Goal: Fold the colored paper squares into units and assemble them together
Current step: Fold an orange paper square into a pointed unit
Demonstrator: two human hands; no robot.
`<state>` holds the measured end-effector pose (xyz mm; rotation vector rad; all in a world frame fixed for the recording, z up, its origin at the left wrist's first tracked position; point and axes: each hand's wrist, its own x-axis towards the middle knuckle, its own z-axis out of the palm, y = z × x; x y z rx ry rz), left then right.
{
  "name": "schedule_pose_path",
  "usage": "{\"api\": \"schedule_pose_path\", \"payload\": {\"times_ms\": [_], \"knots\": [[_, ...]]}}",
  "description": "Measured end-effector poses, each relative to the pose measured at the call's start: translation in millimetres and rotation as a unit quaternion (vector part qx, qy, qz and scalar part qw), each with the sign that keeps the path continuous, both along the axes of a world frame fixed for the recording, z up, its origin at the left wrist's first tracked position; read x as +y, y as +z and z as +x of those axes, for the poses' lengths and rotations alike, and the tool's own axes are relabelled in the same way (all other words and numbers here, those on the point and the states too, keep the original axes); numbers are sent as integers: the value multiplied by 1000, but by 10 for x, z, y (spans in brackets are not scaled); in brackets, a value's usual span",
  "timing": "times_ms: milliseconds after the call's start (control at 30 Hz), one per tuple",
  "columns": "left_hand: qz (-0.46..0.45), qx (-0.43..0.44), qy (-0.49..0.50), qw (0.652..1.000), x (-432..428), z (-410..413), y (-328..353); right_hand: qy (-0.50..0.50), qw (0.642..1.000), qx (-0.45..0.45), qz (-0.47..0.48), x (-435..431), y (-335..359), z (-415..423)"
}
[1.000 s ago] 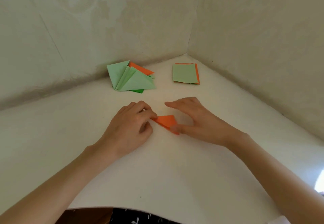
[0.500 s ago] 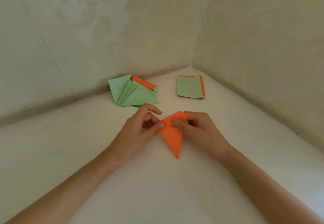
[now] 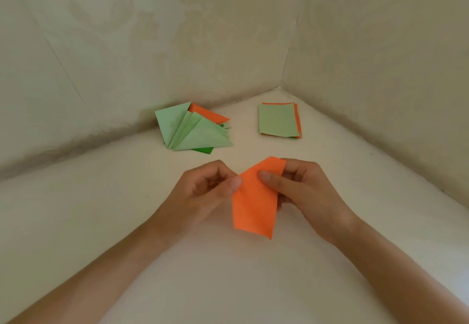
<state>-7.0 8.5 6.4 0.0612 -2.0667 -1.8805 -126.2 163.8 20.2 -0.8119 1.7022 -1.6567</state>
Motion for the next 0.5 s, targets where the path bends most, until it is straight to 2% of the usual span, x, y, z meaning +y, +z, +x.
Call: {"api": "schedule_pose_path", "payload": {"times_ms": [233,400,500], "knots": [[85,-47,28,995,-14,-26,17,2,994,99,-38,2,23,41],[83,-57,65,993,-11,-53,38,32,955,294,-13,30,-47,50],[119,-53,57,990,-58,-32,34,46,946,320,-11,28,-80,39]]}}
